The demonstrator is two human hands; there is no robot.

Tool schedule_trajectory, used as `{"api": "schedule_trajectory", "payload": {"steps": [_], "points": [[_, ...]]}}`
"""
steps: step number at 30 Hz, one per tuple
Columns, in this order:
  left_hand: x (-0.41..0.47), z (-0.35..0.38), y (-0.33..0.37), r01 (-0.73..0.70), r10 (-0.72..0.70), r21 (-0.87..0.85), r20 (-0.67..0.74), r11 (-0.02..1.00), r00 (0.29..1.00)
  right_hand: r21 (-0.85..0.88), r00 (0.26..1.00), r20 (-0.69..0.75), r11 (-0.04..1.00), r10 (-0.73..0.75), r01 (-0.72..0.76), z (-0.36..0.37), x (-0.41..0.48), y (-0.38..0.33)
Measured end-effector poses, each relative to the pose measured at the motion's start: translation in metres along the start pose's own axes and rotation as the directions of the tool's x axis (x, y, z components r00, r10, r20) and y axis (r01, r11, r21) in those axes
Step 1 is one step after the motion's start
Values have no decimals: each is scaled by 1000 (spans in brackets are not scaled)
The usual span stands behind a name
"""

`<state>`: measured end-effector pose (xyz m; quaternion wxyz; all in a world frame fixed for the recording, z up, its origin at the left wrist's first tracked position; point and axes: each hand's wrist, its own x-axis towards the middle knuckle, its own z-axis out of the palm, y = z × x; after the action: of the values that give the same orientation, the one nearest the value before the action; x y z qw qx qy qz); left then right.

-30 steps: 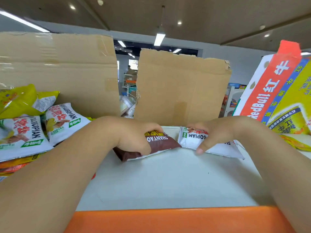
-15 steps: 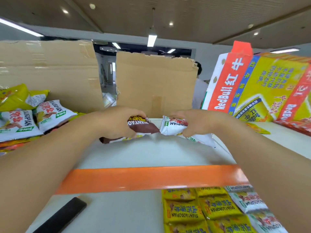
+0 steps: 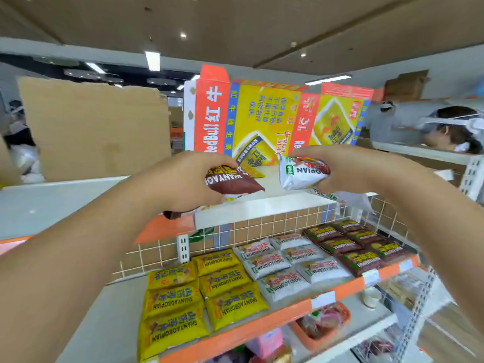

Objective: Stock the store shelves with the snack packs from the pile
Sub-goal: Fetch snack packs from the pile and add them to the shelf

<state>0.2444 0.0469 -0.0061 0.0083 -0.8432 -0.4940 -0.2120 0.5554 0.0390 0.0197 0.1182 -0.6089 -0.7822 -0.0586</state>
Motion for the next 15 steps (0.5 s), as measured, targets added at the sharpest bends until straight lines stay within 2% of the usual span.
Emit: {"api": "schedule_trajectory", "payload": {"steps": [8, 12, 15], "points": [[43, 111, 114, -148, 161, -105, 120, 983, 980, -41, 975, 108, 981, 195, -192, 21, -83, 118], [51, 164, 119, -186, 198, -84, 185, 979, 962, 13, 957, 200, 976, 212, -218, 62, -83, 156], [60, 200, 104, -160, 174, -78, 228, 984, 958, 33, 944, 252, 973, 212, -228, 101, -71, 173]]}}
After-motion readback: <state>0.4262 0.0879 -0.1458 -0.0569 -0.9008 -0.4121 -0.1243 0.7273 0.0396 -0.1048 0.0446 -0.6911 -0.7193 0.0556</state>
